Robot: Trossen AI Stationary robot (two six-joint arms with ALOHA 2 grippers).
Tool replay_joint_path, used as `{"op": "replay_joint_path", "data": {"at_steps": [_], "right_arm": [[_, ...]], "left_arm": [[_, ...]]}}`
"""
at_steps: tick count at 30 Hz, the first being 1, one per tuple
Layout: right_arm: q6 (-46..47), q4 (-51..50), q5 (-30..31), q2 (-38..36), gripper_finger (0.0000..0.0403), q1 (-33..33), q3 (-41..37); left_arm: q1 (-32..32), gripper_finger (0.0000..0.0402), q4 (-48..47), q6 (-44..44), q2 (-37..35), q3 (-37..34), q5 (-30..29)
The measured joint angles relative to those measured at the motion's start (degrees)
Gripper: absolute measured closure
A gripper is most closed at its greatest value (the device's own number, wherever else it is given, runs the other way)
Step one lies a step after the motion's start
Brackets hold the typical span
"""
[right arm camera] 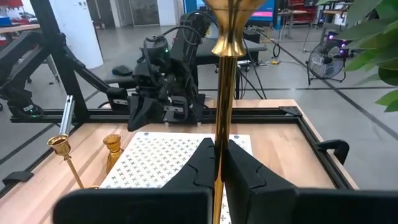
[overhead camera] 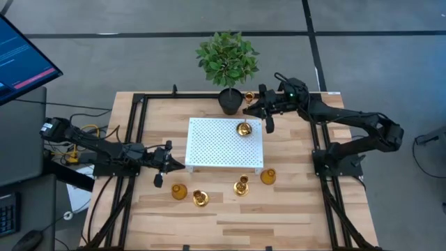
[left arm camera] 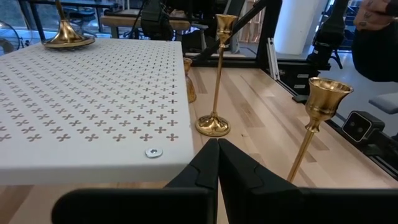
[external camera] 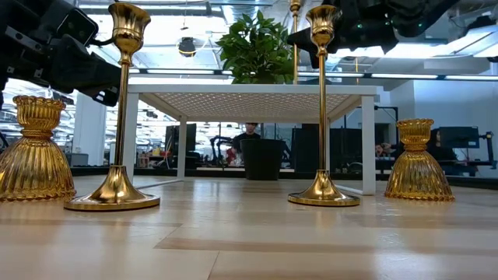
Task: Pick & Place candle stick holders
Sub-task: Put the bottom right gold candle holder on the shelf
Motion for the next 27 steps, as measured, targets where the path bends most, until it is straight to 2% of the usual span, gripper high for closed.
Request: {"op": "replay_joint_path", "data": {"at_steps": [16, 27], "right_arm": [[-0.3, -3.2, 0.0, -0.2, 0.0397, 0.2, 0.1], [-0.4, -4.2, 0.1, -0.1, 0.0299, 0.2, -0.1]], "left_arm": [[0.0, 0.0394, 0.0, 0.0, 0.0, 0.0, 0.0], [0.0, 0.0394, 0.0, 0.0, 0.0, 0.0, 0.0]]}}
